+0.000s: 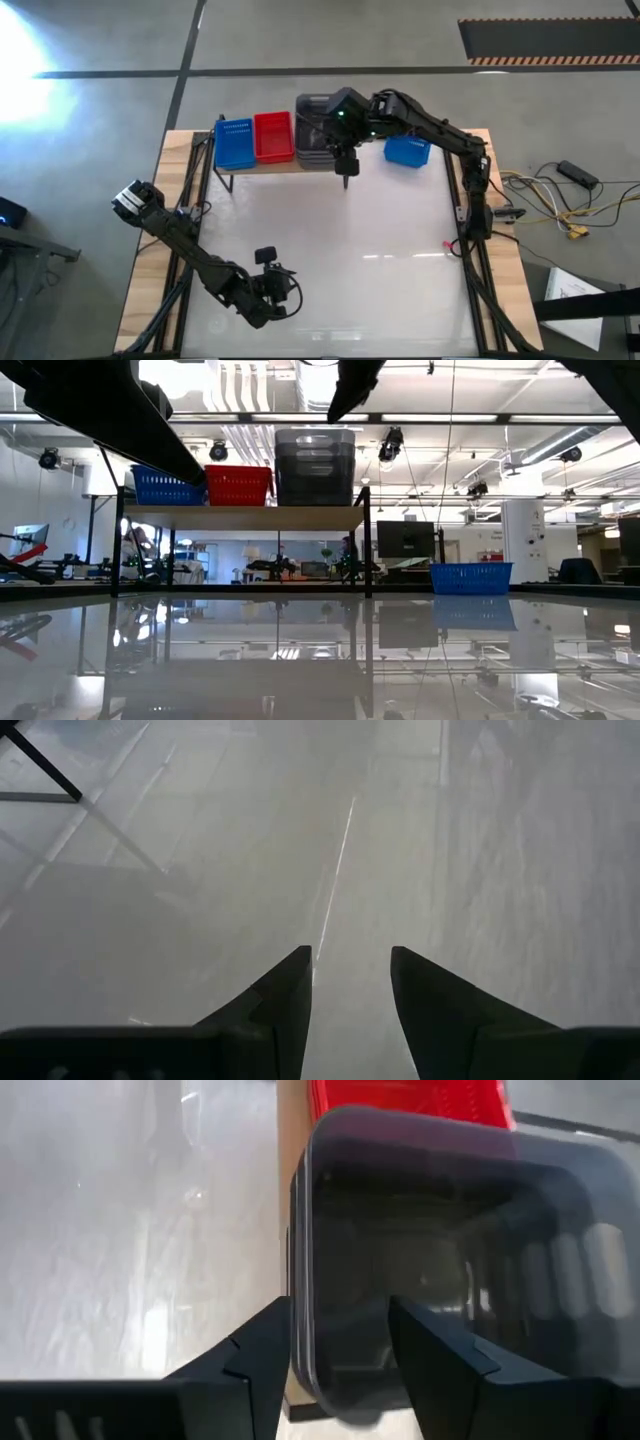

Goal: Stack baskets on shelf by color
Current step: Stack the blue bin on top of the stacked blue bins on the shelf

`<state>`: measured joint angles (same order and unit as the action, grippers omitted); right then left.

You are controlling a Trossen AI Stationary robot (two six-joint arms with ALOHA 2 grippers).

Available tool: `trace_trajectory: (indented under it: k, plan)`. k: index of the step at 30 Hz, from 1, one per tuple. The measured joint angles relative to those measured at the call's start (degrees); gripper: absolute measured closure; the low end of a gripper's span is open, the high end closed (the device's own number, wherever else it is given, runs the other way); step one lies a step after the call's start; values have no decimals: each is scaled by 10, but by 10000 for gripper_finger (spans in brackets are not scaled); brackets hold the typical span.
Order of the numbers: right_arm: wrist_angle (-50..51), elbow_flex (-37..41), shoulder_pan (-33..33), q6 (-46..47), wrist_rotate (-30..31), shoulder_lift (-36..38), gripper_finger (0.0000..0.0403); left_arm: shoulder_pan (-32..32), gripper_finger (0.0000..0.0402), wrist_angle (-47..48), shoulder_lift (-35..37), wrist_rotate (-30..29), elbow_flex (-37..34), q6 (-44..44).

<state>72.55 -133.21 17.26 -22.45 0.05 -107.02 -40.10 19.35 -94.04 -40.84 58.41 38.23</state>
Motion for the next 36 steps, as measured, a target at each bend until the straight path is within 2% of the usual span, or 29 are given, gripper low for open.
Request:
trace_trajectory:
  k: [7, 11, 15, 19, 26, 31, 36]
  plan:
    - [42, 5, -5, 25, -1, 48, 270, 0, 279, -2, 0, 0, 0, 3]
    - [72, 49, 1, 38, -1, 89, 291, 0, 279, -11, 0, 0, -2, 4]
    - [62, 157, 17, 46, -1, 152, 312, 0, 279, -11, 0, 0, -3, 4]
    - [-3, 305, 53, 57, 1, 228, 332, 0, 279, -12, 0, 0, -6, 4]
    - [-143, 555, 169, 78, 15, 338, 353, 0, 279, -12, 0, 0, -7, 0]
    - [-194, 664, 259, 109, 15, 349, 338, 0, 279, -14, 0, 0, -7, -13]
    - [-242, 724, 301, 106, 0, 324, 286, 2, 279, -14, 0, -10, -7, -16]
